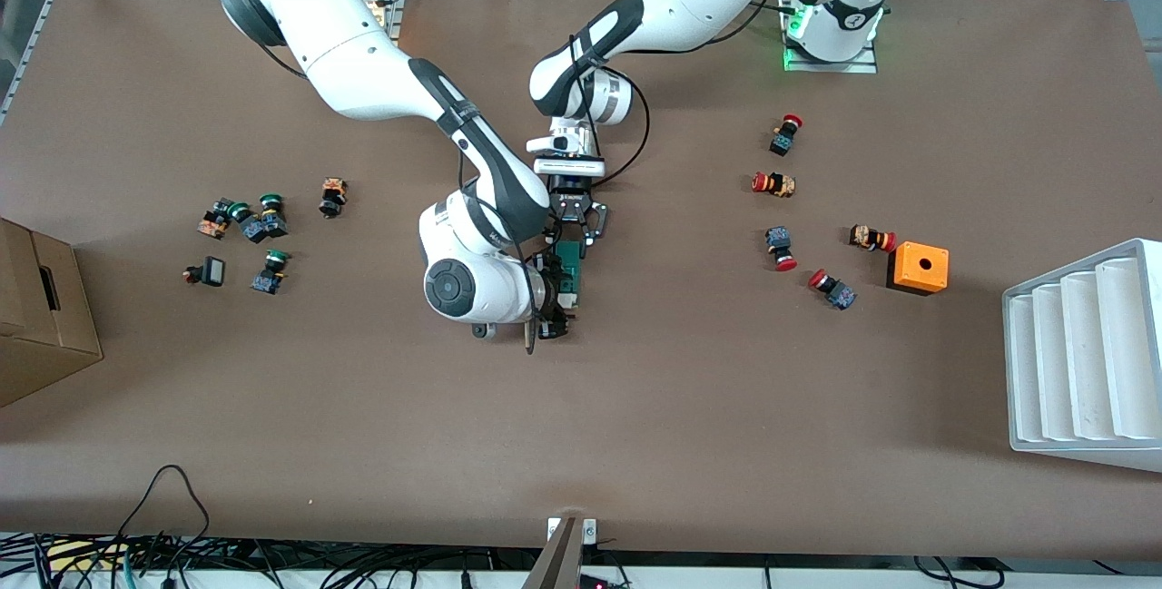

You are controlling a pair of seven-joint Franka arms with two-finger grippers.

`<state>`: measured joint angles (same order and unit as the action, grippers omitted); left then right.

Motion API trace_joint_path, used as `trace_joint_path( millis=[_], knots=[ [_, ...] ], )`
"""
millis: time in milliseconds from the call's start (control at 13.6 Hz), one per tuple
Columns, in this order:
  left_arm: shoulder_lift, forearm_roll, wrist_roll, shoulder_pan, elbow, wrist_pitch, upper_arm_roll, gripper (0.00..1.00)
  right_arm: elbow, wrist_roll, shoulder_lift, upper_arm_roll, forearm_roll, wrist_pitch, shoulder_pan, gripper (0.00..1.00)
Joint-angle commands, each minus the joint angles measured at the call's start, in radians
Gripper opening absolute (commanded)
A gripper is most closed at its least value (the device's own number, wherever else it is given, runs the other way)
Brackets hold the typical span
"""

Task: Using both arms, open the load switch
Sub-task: 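Grasp the white handle with the right gripper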

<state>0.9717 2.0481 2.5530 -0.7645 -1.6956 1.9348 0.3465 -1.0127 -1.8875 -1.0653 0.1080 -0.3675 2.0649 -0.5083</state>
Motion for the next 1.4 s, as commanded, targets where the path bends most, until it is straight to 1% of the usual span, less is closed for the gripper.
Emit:
trace_joint_path(
  millis=[0,74,294,515,956,1324],
  knots=[
    [0.059,0.038,0.033,0.001,0.042,0.027,-0.006,0.53,0.049,-0.021,-0.028,0.004,-0.013,-0.023,-0.006,0.58],
    [0.059,0.038,0.033,0.001,0.042,0.027,-0.006,0.53,0.049,-0.021,-0.028,0.004,-0.013,-0.022,-0.009,0.51],
    [0.058,0.037,0.035,0.002,0.04,0.027,-0.006,0.53,0.049,-0.021,-0.024,0.001,-0.005,-0.032,-0.01,0.41],
    [0.056,0.037,0.038,0.002,0.04,0.027,-0.006,0.53,0.049,-0.021,-0.019,-0.005,-0.001,-0.054,-0.019,0.37],
    [0.055,0.037,0.041,0.002,0.042,0.027,-0.006,0.53,0.045,-0.018,0.001,0.001,0.054,-0.08,-0.026,0.37],
    [0.058,0.038,0.038,0.004,0.042,0.027,-0.006,0.53,0.043,-0.019,0.014,0.001,0.061,-0.1,-0.03,0.37]
  ],
)
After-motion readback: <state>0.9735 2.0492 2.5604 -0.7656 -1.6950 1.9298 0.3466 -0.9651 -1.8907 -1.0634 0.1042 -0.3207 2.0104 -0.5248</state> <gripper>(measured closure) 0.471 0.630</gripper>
